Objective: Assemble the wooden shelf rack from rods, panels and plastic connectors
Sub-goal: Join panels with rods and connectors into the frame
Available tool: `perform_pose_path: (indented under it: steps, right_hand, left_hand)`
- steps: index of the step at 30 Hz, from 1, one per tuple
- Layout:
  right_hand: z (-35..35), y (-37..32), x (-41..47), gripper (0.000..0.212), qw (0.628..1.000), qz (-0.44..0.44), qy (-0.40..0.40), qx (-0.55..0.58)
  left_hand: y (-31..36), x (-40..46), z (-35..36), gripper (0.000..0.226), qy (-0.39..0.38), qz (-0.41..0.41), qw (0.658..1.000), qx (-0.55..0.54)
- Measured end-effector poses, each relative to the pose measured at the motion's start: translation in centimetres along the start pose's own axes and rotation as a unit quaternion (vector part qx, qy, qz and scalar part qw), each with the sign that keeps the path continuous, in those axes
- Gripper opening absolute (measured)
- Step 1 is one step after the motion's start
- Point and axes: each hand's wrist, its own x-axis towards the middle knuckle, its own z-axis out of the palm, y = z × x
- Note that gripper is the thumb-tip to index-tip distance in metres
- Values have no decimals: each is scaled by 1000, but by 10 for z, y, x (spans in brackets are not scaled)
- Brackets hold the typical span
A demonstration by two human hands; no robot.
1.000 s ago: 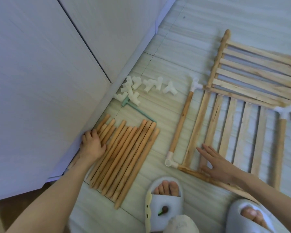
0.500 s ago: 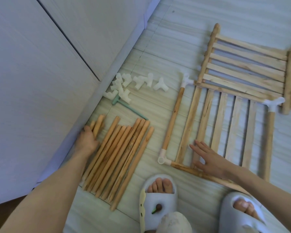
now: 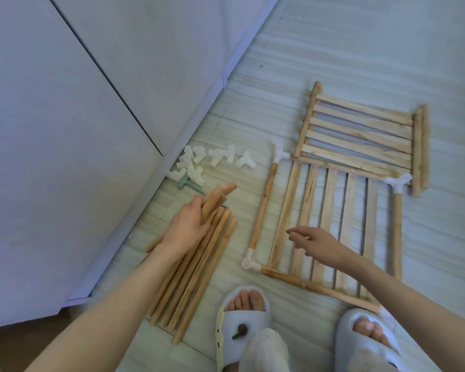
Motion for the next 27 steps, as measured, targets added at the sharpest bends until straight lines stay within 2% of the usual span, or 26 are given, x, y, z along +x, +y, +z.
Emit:
perform_pose_path:
  steps: [4,7,11,13,15,18,21,23,25,27]
  right_hand:
    - [-18,-28,-36,31,974,-56,59,213]
    - [-34,-40,-66,21,936,-122,105,312]
    - [-51,-41,-104,14,915,-198,222,273]
    - [-58,-36,-118,13,907,-226,265,236]
    - [-66,-27,-131,13,890,-240,311,231]
    - [-84,2,-152,13,856,-191,412,247]
    - [-93,49,-174,12,850,-86,490,175]
    - [-91,77,-190,15,845,-33,516,139]
    - [-83,98,-206,18,839,-14,531,117]
    - [-73,114,-217,20,836,-7,539,108]
  left_hand:
    - [80,-16,1,32,-103,95,987,-73]
    - [132,-33,0,36,-127,146,974,-118]
    - [175,-48,-8,46,-119,176,964,-159]
    - [187,-53,-9,40,-79,195,962,-174]
    - [192,-58,-9,35,-35,194,951,-239]
    - [188,-60,-8,21,41,152,927,-340]
    - [182,-60,-3,17,90,127,904,-399]
    - [180,-63,3,13,95,105,884,-446]
    - [180,-67,10,17,91,87,861,-493]
    - [182,-71,15,19,88,89,854,-505]
